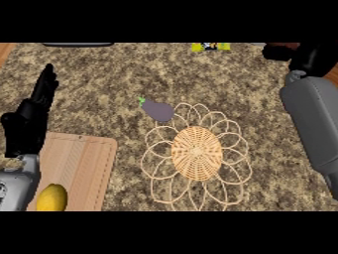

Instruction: Pick the sweet potato from the placemat and place it in the bowl

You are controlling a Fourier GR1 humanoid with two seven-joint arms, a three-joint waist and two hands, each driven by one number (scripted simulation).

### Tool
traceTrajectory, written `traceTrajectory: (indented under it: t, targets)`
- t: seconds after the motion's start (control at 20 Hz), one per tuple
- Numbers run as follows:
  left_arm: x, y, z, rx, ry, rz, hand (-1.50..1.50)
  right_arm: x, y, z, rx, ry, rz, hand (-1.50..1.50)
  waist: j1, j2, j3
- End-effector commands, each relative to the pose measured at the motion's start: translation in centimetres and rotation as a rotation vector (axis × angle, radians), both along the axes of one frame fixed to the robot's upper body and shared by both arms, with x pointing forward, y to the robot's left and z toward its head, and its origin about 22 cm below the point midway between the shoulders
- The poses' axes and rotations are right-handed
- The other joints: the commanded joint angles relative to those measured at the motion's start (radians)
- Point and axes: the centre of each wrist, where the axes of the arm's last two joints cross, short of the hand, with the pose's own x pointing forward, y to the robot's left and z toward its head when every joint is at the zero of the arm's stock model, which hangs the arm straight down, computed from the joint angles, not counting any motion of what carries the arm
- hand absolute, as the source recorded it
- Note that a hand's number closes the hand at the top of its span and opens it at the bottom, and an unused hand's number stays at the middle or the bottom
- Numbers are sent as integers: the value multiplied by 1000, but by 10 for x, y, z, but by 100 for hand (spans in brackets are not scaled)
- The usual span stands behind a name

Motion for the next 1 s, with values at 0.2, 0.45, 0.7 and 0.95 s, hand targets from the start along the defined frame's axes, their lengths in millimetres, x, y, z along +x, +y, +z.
traceTrajectory:
  t: [0.2, 0.45, 0.7, 0.95]
  targets:
    - [6, -7, 4, 7, 0, -17, 0, -20, -112, -30, -159, 61, -152, 150, 9, 8, 1]
    - [0, -7, 8, -5, 5, -25, 0, -30, -147, -53, -245, 174, -245, 150, 24, 7, 1]
    - [16, -15, 5, -1, -36, -38, 0, -51, -195, -59, -242, 189, -319, 150, 36, 22, 4]
    - [7, -3, 4, 7, -30, -32, 0, -60, -202, -73, -13, 184, -285, -150, 42, 21, 6]
